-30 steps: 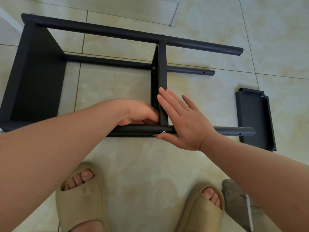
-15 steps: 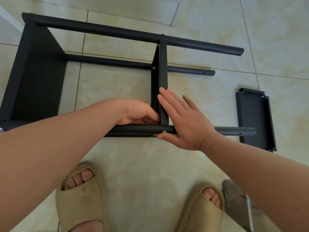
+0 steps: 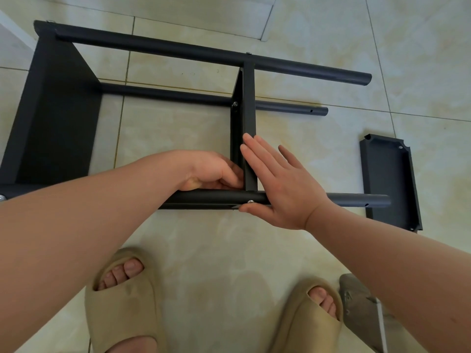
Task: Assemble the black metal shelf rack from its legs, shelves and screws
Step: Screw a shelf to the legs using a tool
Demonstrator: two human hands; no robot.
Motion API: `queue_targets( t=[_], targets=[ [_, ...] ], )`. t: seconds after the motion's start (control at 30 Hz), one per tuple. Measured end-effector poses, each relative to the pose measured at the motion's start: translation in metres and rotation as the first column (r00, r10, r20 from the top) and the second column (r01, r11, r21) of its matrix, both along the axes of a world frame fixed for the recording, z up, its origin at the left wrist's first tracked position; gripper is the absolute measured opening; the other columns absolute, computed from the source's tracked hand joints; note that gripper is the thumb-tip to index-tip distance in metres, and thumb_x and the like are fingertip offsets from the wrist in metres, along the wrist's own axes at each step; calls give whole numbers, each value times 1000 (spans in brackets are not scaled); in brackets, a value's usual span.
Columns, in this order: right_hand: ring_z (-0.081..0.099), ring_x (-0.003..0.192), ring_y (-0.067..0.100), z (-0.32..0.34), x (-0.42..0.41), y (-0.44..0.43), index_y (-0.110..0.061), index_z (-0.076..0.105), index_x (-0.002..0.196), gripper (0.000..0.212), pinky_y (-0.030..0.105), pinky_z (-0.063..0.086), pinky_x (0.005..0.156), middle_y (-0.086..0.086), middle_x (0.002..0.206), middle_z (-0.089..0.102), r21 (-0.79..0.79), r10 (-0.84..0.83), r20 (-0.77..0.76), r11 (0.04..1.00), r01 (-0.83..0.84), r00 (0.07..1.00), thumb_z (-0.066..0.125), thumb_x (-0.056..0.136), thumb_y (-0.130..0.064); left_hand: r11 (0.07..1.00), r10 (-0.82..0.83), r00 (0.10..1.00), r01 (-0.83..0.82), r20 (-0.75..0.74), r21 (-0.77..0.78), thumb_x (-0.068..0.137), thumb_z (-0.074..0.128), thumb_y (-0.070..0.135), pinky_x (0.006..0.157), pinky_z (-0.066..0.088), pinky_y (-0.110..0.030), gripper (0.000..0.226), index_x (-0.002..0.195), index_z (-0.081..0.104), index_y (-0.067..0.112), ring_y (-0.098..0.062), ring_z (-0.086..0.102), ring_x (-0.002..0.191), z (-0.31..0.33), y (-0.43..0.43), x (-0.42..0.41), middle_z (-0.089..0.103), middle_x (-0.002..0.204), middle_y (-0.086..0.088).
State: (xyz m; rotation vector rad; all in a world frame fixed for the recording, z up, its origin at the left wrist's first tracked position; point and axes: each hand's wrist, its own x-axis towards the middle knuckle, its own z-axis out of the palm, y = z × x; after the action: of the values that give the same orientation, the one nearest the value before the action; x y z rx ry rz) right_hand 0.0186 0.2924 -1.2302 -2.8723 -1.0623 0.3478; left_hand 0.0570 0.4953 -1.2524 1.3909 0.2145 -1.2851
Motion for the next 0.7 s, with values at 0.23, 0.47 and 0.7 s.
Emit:
queue_targets(
  t=[0.23, 0.47, 0.7],
  targets=[
    [-1, 157, 20, 1, 0, 0, -12, 9, 162, 99, 54, 19, 123, 2, 170, -2, 9, -3, 3, 1000, 3, 1000, 32, 92, -77, 995, -71, 995, 66, 68, 72, 92, 61, 9, 89, 59, -41, 15, 102, 73, 7, -29, 74, 94, 4, -3, 0, 76, 100, -14],
    [-2, 157, 20, 1, 0, 0, -12, 9, 162, 99, 53, 18, 124, 2, 170, -2, 0, 0, 3, 1000, 0, 1000, 32, 92, -77, 994, -80, 994, 74, 74, 78, 90, 58, 1, 94, 56, -44, 15, 92, 72, 8, -28, 73, 86, 3, -5, 0, 76, 88, -15],
    [-4, 157, 19, 1, 0, 0, -12, 7, 162, 99, 53, 17, 124, 2, 170, -4, -18, -2, -2, 1000, 2, 1000, 30, 92, -78, 998, -59, 998, 58, 20, 24, 90, 53, -4, 92, 53, -44, 35, 72, 76, 14, -28, 69, 85, 2, -1, -1, 72, 83, -14]
  ],
)
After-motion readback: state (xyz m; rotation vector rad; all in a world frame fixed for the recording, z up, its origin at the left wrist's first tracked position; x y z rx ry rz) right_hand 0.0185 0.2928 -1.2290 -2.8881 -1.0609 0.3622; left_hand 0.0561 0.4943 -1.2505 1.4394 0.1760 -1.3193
